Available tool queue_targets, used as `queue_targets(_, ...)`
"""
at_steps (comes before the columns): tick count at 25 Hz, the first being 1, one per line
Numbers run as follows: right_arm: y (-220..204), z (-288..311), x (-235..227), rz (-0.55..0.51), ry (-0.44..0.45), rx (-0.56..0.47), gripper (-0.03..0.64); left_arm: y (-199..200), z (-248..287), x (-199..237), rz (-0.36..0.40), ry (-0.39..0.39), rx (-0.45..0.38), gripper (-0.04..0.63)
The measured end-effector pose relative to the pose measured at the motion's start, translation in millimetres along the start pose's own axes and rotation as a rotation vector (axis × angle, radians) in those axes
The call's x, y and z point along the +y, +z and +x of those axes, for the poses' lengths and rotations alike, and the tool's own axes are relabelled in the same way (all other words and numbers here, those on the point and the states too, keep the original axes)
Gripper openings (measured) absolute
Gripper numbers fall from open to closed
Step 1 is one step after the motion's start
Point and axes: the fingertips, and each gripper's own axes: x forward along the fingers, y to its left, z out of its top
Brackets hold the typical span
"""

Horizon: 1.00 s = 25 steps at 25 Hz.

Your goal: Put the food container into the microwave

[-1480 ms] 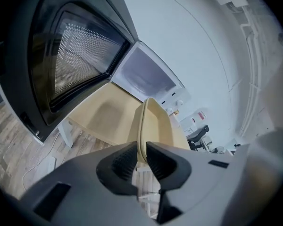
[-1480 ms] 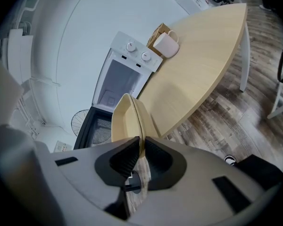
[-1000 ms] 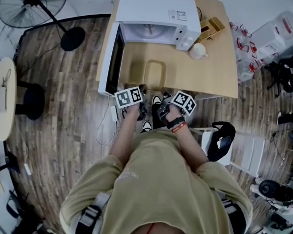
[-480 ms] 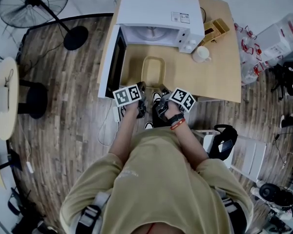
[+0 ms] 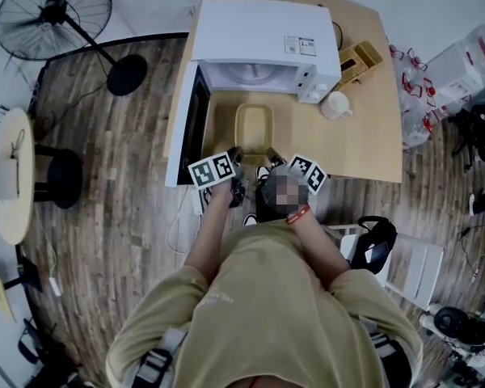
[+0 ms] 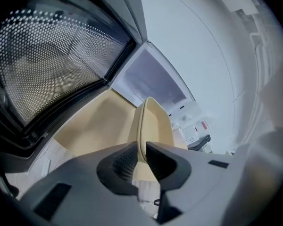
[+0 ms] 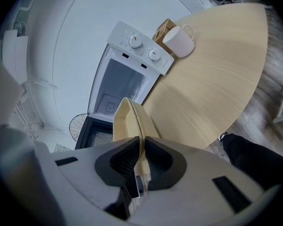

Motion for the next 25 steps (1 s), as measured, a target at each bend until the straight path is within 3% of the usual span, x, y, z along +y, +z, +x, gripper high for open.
queue_targets(25, 51.1, 45.5, 19.2, -0.024, 0.023, 0.033, 0.057, 50.0, 38.0, -7.1, -0.053, -0.007, -0.027, 0.069)
